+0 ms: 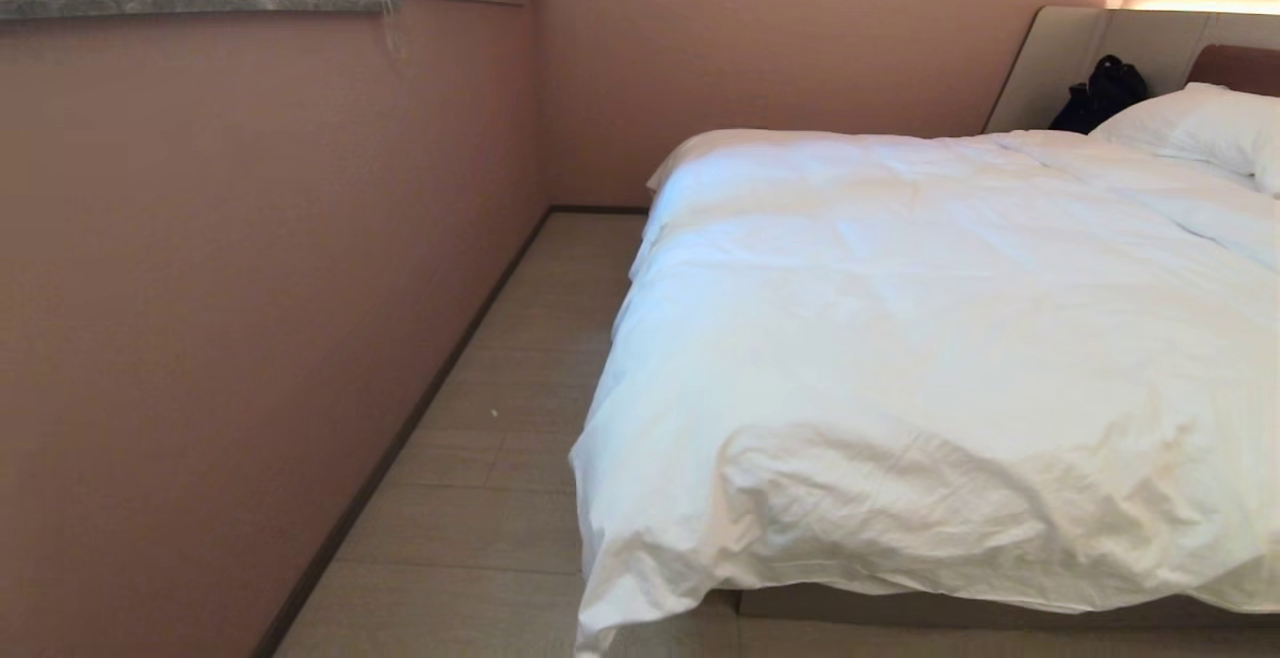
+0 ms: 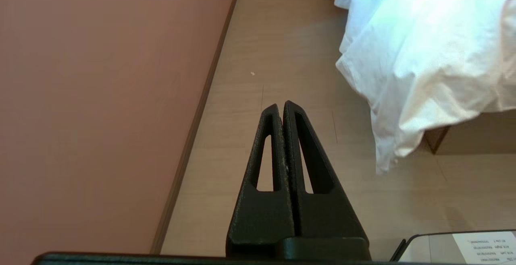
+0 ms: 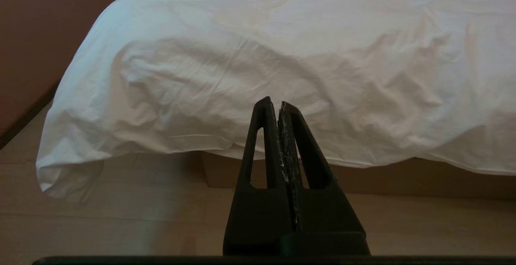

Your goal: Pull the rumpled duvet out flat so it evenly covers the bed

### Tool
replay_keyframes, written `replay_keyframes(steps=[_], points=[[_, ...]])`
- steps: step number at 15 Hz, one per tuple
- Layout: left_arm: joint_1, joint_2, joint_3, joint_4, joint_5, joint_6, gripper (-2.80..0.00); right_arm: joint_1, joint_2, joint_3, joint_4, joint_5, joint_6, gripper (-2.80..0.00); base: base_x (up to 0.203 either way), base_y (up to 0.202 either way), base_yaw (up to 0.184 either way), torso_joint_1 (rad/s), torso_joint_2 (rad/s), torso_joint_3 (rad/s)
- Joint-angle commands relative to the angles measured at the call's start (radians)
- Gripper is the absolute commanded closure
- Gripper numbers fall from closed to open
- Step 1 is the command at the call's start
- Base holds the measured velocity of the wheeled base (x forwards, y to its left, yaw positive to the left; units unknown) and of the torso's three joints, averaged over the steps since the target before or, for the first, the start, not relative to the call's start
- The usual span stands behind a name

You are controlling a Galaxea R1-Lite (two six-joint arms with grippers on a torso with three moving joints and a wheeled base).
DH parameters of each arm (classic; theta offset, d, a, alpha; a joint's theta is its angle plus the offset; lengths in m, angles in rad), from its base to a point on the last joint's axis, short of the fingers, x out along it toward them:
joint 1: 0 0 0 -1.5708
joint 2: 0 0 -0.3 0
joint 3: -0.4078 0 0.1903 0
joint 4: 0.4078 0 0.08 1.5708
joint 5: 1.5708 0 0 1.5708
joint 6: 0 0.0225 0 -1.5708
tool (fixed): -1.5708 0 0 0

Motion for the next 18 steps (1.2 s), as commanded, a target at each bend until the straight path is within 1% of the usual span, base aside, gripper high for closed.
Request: replay_keyframes(steps=[1, 2, 18], points=[[0.000, 0.000, 0.000, 0.001, 0.000, 0.001, 0.00, -0.001, 0.001, 0.000, 0.000, 0.000, -0.001, 0.00, -0.171, 0.000, -0.001, 0.002, 0.00, 0.006], [0.000, 0.000, 0.000, 0.000, 0.000, 0.002, 0.00, -0.001, 0.002, 0.000, 0.000, 0.000, 0.000, 0.00, -0.087, 0.000, -0.001, -0.005, 0.00, 0.003], [0.000, 0.000, 0.000, -0.001, 0.000, 0.002, 0.00, 0.001, 0.002, 0.000, 0.000, 0.000, 0.000, 0.00, 0.000, 0.000, 0.000, 0.000, 0.00, 0.000]])
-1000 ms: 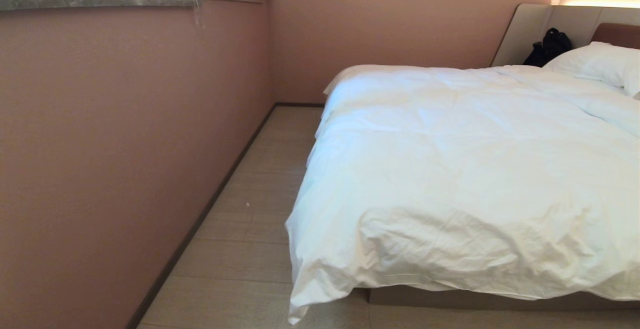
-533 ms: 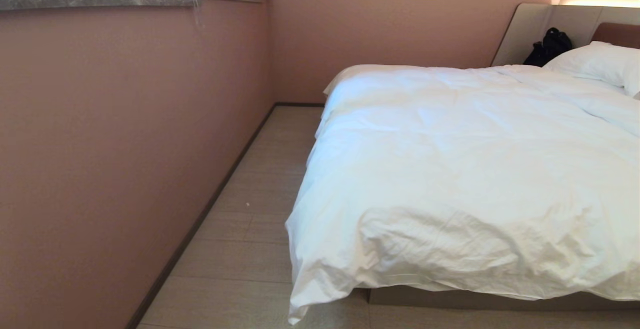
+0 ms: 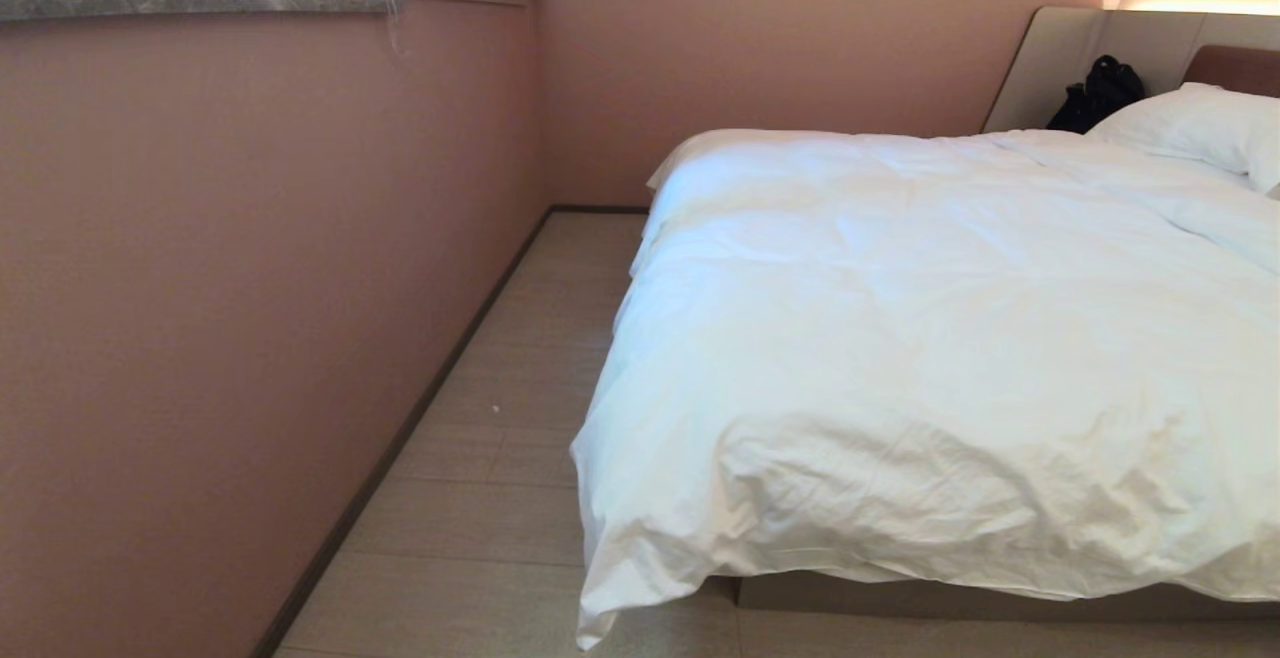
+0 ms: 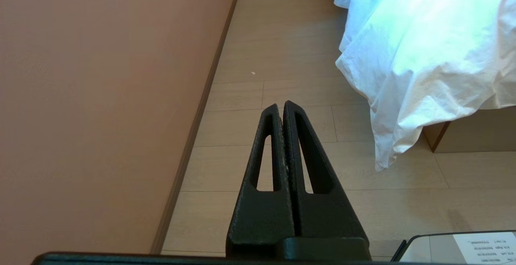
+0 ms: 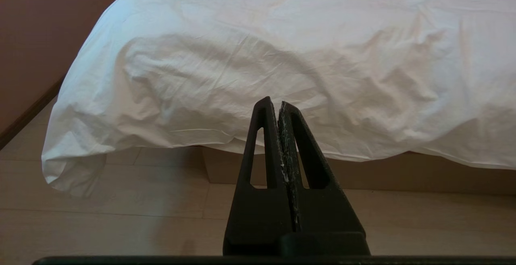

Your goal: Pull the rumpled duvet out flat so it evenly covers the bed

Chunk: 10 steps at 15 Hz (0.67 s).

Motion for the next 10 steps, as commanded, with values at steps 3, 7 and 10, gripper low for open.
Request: replay_keyframes(steps=[3, 7, 10], points=[[0.000, 0.000, 0.000, 0.002, 0.000, 0.001, 0.00, -0.001, 0.000, 0.000, 0.000, 0.000, 0.000, 0.00, 0.000, 0.000, 0.000, 0.000, 0.00, 0.000], [0.000, 0.000, 0.000, 0.000, 0.000, 0.001, 0.00, 0.000, 0.001, 0.000, 0.000, 0.000, 0.000, 0.00, 0.000, 0.000, 0.000, 0.000, 0.00, 0.000], [0.000, 0.000, 0.000, 0.000, 0.000, 0.001, 0.00, 0.000, 0.001, 0.000, 0.000, 0.000, 0.000, 0.00, 0.000, 0.000, 0.000, 0.000, 0.00, 0.000]])
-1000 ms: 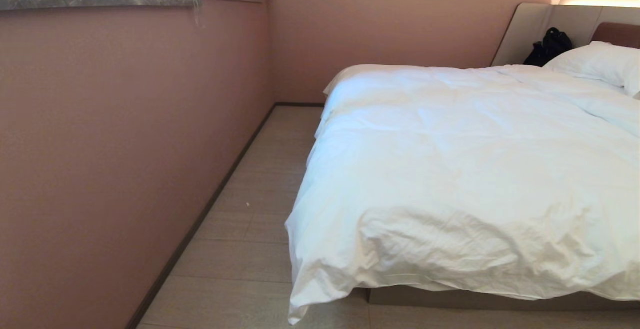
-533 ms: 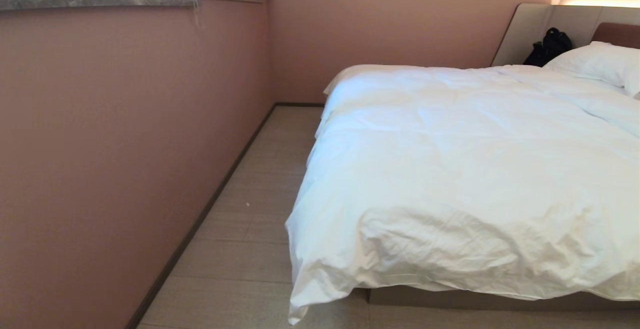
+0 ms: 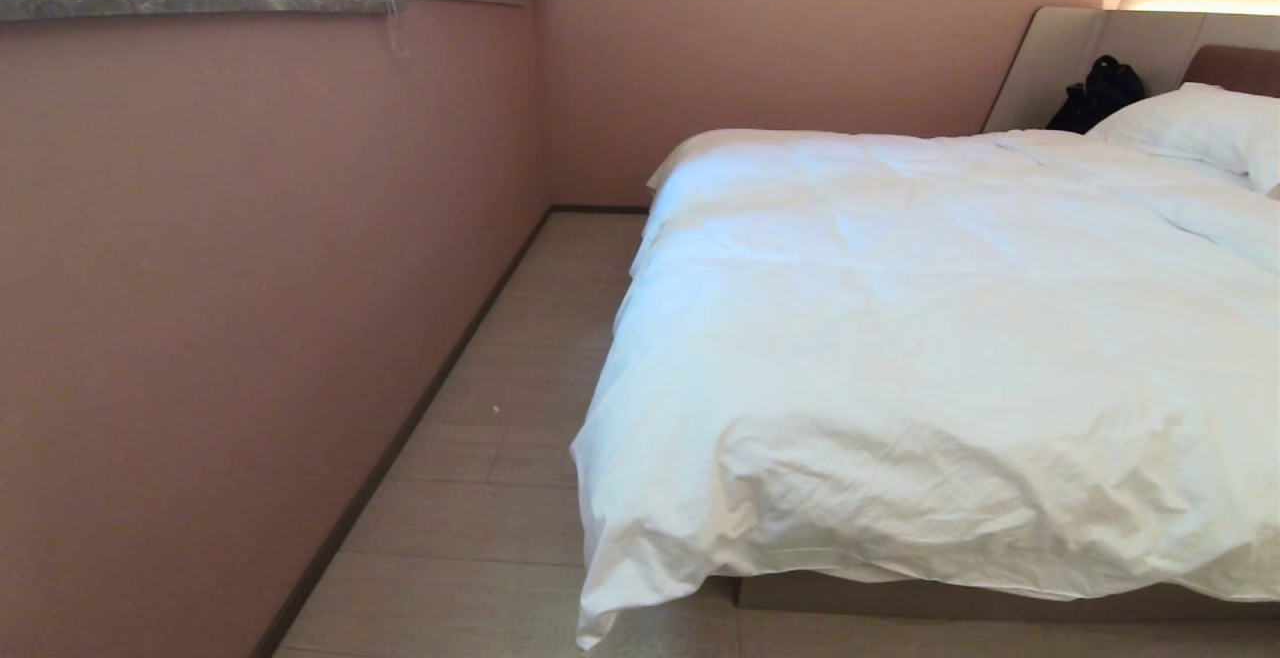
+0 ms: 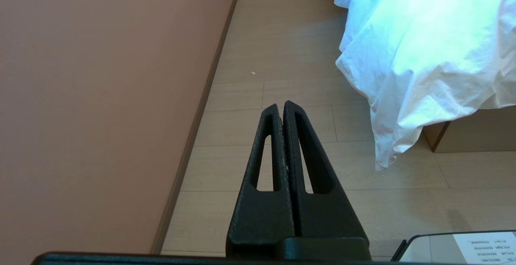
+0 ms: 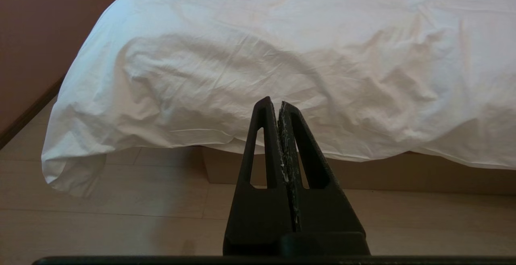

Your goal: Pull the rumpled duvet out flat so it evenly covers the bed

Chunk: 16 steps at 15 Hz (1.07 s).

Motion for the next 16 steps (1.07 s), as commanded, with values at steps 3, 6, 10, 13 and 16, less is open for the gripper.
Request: replay_keyframes(steps=[3, 6, 10, 13, 16], points=[[0.000, 0.000, 0.000, 0.000, 0.001, -0.002, 0.00, 0.000, 0.000, 0.000, 0.000, 0.000, 0.001, 0.00, 0.000, 0.000, 0.000, 0.000, 0.00, 0.000], [0.000, 0.000, 0.000, 0.000, 0.001, -0.004, 0.00, 0.001, 0.001, 0.000, 0.000, 0.000, 0.001, 0.00, 0.000, 0.000, 0.000, 0.000, 0.00, 0.000], [0.000, 0.000, 0.000, 0.001, 0.001, -0.006, 0.00, 0.001, 0.000, 0.000, 0.000, 0.000, 0.000, 0.00, 0.000, 0.000, 0.000, 0.000, 0.00, 0.000], [0.000, 0.000, 0.000, 0.000, 0.001, -0.006, 0.00, 0.001, 0.002, 0.000, -0.001, -0.002, -0.007, 0.00, 0.000, 0.000, 0.000, 0.000, 0.00, 0.000], [0.000, 0.000, 0.000, 0.000, 0.001, -0.006, 0.00, 0.001, 0.001, -0.001, 0.000, -0.005, 0.003, 0.00, 0.000, 0.000, 0.000, 0.000, 0.00, 0.000]])
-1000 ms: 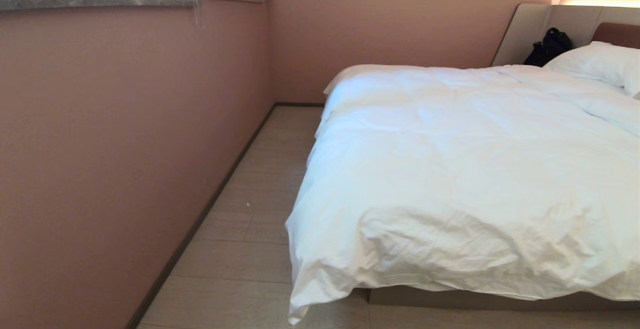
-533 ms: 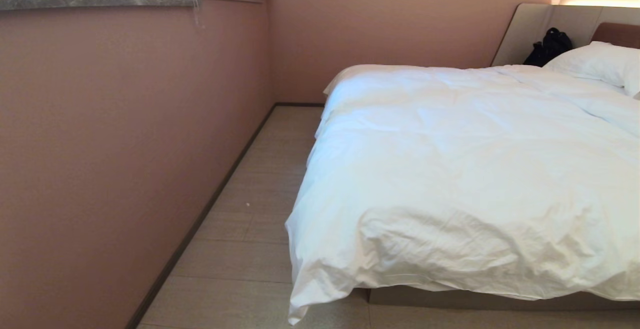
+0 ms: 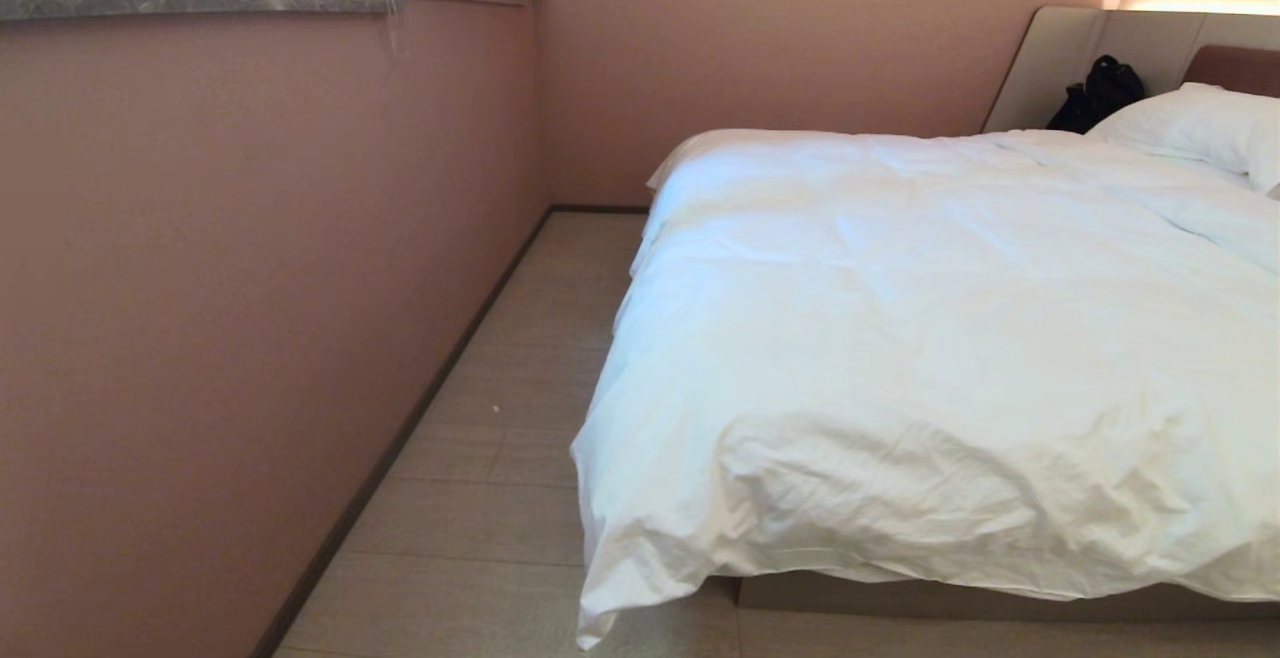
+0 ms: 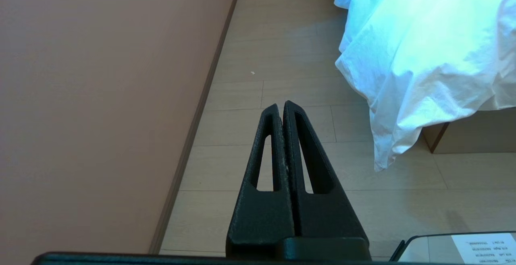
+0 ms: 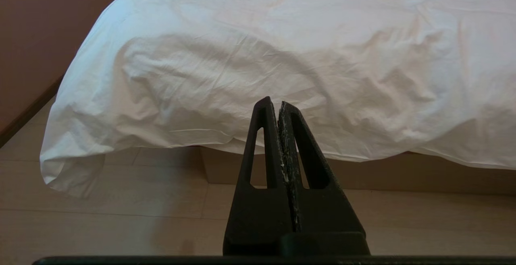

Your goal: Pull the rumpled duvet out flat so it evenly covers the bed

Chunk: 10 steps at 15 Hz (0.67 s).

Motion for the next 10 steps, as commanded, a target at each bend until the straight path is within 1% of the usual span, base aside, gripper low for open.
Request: replay_keyframes(steps=[1, 10], points=[[0.000, 0.000, 0.000, 0.000, 0.000, 0.002, 0.00, -0.001, 0.000, 0.000, 0.000, 0.000, 0.003, 0.00, 0.000, 0.000, 0.000, 0.000, 0.00, 0.000], [0.000, 0.000, 0.000, 0.000, 0.000, 0.002, 0.00, 0.001, 0.002, 0.000, 0.000, 0.000, 0.006, 0.00, 0.000, 0.000, 0.000, 0.000, 0.00, 0.000]])
